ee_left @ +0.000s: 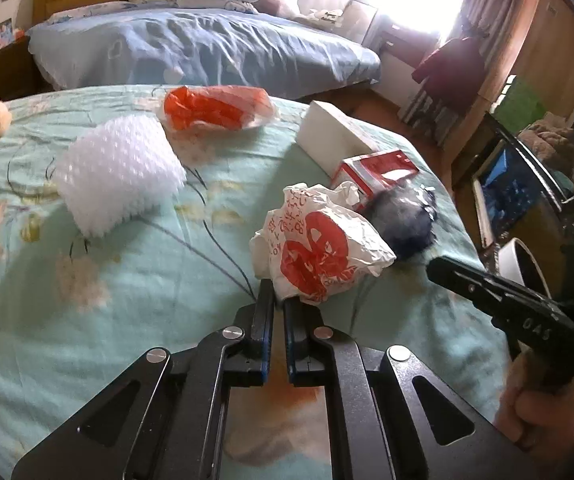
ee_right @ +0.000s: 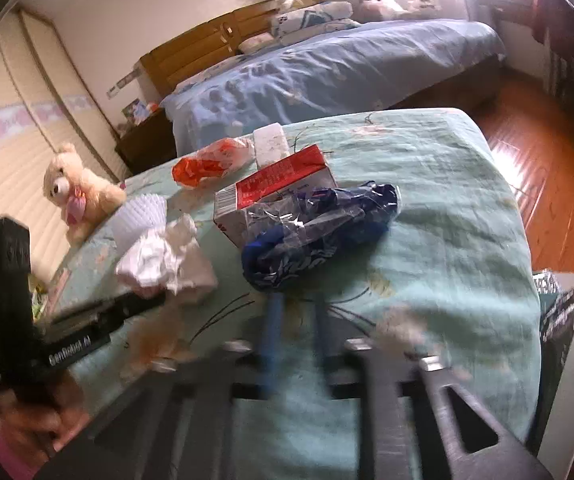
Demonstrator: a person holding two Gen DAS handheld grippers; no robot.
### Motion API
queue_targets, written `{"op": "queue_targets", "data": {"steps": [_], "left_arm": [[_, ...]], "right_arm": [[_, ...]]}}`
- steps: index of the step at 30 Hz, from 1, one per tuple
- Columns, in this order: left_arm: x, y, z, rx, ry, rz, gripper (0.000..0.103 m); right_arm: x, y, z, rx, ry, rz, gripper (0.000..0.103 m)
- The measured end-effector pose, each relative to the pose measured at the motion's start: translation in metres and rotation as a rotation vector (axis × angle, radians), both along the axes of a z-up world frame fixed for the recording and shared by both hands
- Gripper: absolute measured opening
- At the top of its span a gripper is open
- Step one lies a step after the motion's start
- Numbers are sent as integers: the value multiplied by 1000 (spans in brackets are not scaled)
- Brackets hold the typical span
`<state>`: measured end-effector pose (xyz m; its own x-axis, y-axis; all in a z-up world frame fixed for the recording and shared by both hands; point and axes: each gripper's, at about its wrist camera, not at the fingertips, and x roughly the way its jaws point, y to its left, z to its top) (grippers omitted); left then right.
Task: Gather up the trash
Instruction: 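Grasp the red-printed white plastic bag with the left tool while the right tool grasps the blue plastic wrapper, then carry the printed plastic bag and blue wrapper over the white bin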
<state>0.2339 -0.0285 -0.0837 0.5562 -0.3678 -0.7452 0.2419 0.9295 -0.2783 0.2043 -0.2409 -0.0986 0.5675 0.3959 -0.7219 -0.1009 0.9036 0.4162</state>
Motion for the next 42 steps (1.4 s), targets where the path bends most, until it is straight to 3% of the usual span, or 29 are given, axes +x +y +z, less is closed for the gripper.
{"op": "queue_targets", "data": {"steps": [1,4,10,12,15,30,42], "left_arm": [[-4,1,0,-6,2,2,4],[-11,3,-1,-20,7,12,4],[-19,7,0,-28,12,17,4],[-22,7,0,-30,14,15,4],[-26,6,0,-32,15,9,4],[-54,-30,17,-38,-16,-74,4],[-83,-80,29,-40,-35,-189,4]], "right_arm": [[-2,0,2,8,-9,-20,72],[0,5,5,4,-35,-47,73],[25,17,-10,19,31,-121,73],[26,14,-11,46,28,-154,65],[25,7,-11,77,34,-167,20],[-59,-13,23,-11,-60,-94,18],[-115,-45,40,-28,-93,-141,18]]}}
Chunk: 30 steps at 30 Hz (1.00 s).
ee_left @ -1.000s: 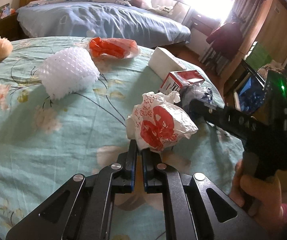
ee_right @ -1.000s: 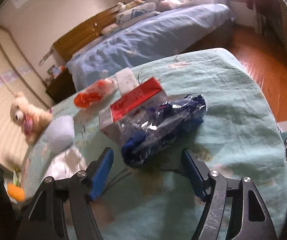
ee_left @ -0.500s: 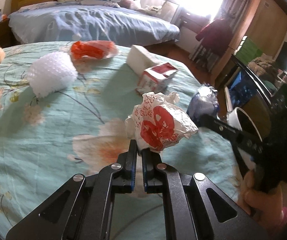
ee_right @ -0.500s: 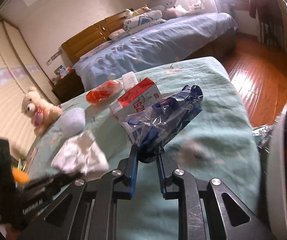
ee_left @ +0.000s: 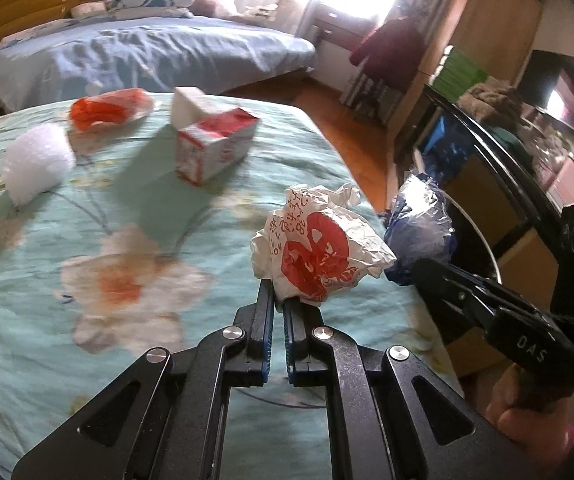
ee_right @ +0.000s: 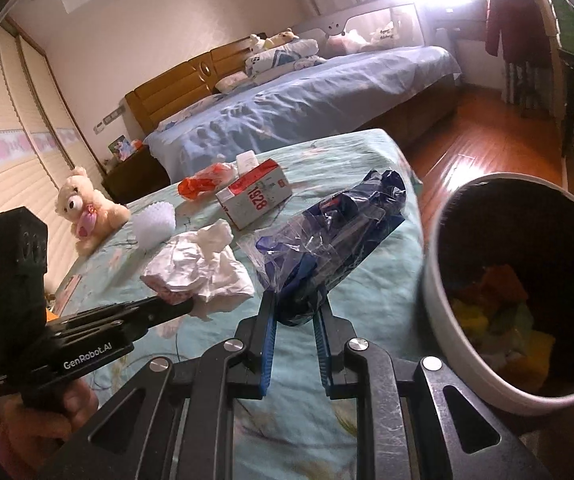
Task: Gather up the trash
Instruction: 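Carry the printed plastic bag and blue wrapper over the white bin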
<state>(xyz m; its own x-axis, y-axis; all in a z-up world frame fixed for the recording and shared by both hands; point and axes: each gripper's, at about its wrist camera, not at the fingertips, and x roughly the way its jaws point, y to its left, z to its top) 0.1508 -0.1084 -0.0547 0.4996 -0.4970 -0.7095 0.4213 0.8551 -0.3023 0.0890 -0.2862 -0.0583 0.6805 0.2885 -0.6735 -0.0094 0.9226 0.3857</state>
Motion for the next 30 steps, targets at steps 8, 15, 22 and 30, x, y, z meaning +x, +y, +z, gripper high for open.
{"op": "queue_targets", "data": {"steps": [8,15,22,30], "left_arm": [[-9,-28,6,6,-7,-66,4],[-15,-49,12,13,-22,-105,4],[-17,-73,17,21,-33,-149,4],[-21,-110,21,49,-55,-214,4]], "right_arm": [[-22,-31,3,0,-2,-64,18],[-34,-53,2,-9,2,-110,18],[-46,-76,2,-19,13,-150,18],[-55,-100,1,-31,31,-182,18]]}}
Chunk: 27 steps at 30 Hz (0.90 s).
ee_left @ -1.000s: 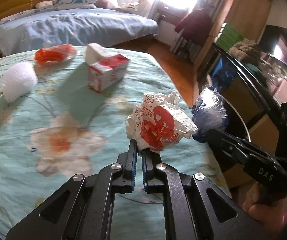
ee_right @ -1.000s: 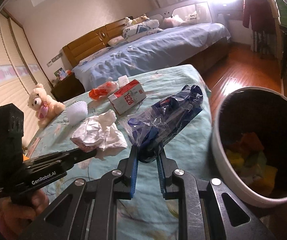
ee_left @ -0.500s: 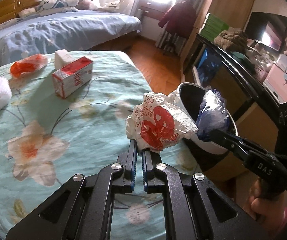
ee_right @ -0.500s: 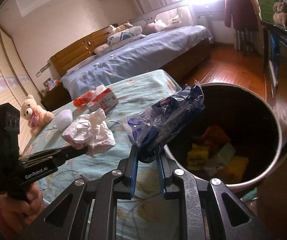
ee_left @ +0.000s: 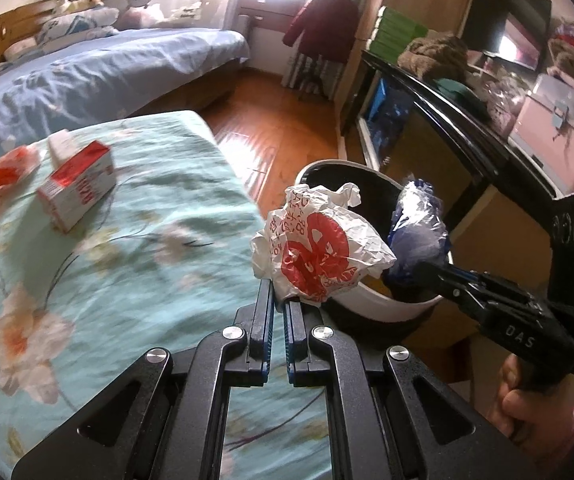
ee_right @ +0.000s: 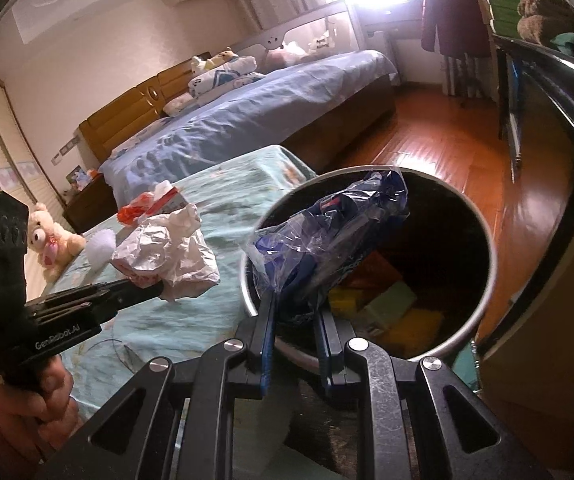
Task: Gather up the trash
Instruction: 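Carry the printed plastic bag and blue wrapper over the white bin, then open both tools to drop the bag and wrapper into the bin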
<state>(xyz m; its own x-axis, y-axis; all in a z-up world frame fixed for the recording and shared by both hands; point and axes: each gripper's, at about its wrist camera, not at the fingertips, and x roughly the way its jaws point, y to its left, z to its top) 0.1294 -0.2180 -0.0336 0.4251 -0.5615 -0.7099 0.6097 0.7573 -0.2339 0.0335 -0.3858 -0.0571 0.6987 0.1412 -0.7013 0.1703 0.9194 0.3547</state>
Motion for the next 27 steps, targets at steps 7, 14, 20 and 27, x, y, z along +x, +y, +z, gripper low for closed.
{"op": "queue_targets", "data": {"steps": [7,14,20,27], "left_arm": [[0,-24,3,15,-7,-33,4],[3,-42,5,34,-15,-54,4],[4,-52,4,47,-24,-67,4],[8,-64,1,58,-17,-83,4]], "right_arm": [[-1,-14,-5,-7,24,-9,18],[0,-23,-6,-9,31,-7,18],[1,-30,-9,-14,47,-7,18],[3,-36,-11,-16,65,-7,18]]}}
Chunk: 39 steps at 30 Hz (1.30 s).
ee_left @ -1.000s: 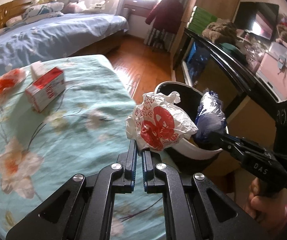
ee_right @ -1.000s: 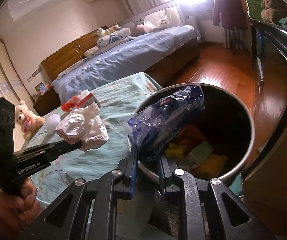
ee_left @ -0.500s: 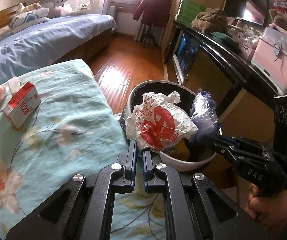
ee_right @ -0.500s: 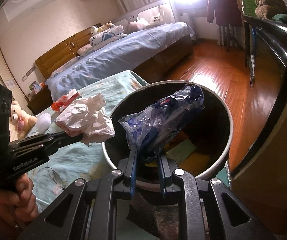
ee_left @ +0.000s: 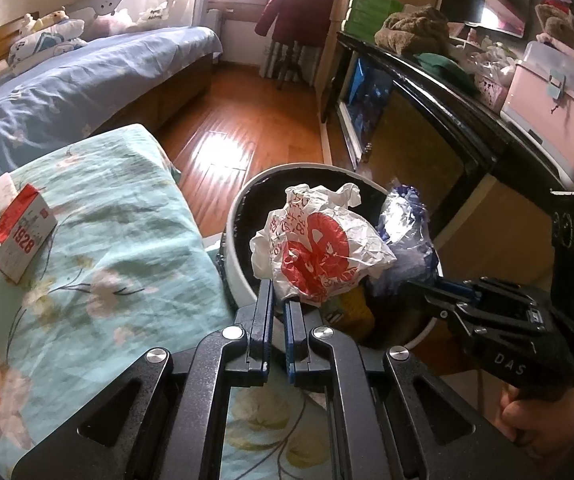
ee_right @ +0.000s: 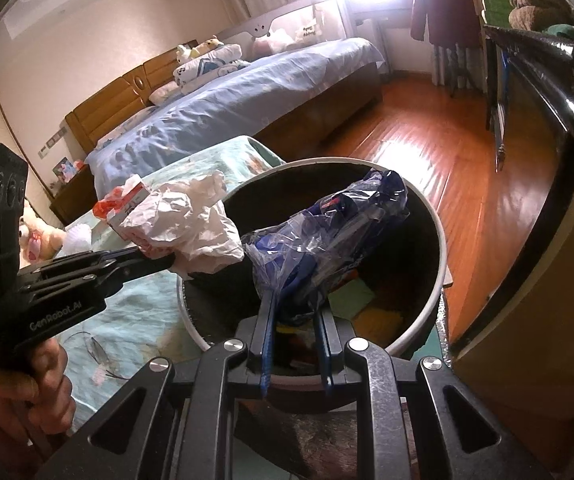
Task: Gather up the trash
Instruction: 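Open both tools to drop the bag and wrapper into the bin, then move both open tools back toward the foam sleeve and red carton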
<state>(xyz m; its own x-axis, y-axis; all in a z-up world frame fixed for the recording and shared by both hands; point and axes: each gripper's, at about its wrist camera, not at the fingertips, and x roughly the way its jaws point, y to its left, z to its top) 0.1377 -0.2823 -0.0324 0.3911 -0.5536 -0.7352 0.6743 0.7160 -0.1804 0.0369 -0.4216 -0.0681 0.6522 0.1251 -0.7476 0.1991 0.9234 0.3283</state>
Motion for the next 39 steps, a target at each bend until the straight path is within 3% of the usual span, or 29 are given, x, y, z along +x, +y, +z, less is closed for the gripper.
{"op": "queue_targets", "data": {"steps": [12,14,15,16,23,31,39], "left_arm": [[8,-7,-5,11,41,-14,7],[9,-5,-5,12,48,-10,22],[9,-3,-5,10,52,-3,40],[8,-1,-4,4,48,2,49],[2,26,-3,-12,31,45,50],[4,89,-11,-34,28,192,53],[10,157,-16,-49,24,348,55]], "right_arm": [[8,-5,-5,-1,37,-2,23],[9,-6,-5,-7,44,-11,28],[9,-6,-5,-8,46,-17,36],[8,-6,-5,-8,44,-23,46],[1,-3,2,-6,18,-39,62],[10,25,11,31,-36,-6,89],[34,72,22,64,-85,86,91]]}}
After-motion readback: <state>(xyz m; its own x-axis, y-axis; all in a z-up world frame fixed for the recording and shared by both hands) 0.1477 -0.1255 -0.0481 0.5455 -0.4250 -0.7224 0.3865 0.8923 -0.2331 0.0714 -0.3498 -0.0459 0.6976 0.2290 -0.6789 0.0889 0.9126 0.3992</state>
